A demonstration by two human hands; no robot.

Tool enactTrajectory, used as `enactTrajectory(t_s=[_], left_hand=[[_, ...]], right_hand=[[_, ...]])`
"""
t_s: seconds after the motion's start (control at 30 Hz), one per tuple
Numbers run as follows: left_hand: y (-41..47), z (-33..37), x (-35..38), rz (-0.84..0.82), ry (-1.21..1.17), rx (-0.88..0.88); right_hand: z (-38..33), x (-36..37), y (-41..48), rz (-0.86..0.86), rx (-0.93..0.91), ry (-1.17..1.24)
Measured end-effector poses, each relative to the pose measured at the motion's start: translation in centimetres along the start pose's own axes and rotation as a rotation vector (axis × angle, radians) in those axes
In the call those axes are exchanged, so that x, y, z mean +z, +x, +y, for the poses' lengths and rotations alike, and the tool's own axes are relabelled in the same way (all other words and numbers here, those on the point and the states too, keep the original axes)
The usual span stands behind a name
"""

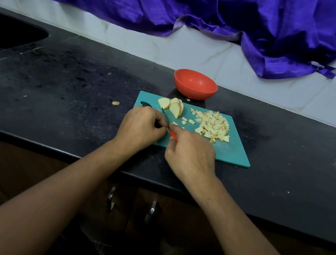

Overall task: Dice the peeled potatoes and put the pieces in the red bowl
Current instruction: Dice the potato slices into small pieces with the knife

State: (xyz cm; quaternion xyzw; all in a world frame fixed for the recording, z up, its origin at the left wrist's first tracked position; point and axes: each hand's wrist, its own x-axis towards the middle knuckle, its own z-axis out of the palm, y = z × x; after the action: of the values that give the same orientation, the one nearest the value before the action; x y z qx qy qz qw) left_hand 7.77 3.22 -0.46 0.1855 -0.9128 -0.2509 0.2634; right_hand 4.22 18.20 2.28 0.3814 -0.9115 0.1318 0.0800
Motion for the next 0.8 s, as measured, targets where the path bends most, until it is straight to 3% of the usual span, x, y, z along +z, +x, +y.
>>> enactTrajectory(t_s=[0.43, 0.57, 0.7, 0.8], left_hand=[[0.0, 0.0, 0.0, 0.002, -0.023, 0.012], [0.0, -0.4, 0.1, 0.009, -0.046, 0.019], [0.2, -0.6, 0.2, -0.008, -0.086, 0.006], [0.2, -0.5, 0.2, -0.015, -0.076, 0.021]], right_hand=[[0.7, 0.7, -1.2, -0.052, -0.056, -0.088], [3.4, 0.7, -1.3, 0.014, -0.014, 0.179], [5.9, 1.1, -0.9, 0.004, 0.132, 0.688], [6.6, 1.0, -0.2, 0.003, 0.163, 0.767]])
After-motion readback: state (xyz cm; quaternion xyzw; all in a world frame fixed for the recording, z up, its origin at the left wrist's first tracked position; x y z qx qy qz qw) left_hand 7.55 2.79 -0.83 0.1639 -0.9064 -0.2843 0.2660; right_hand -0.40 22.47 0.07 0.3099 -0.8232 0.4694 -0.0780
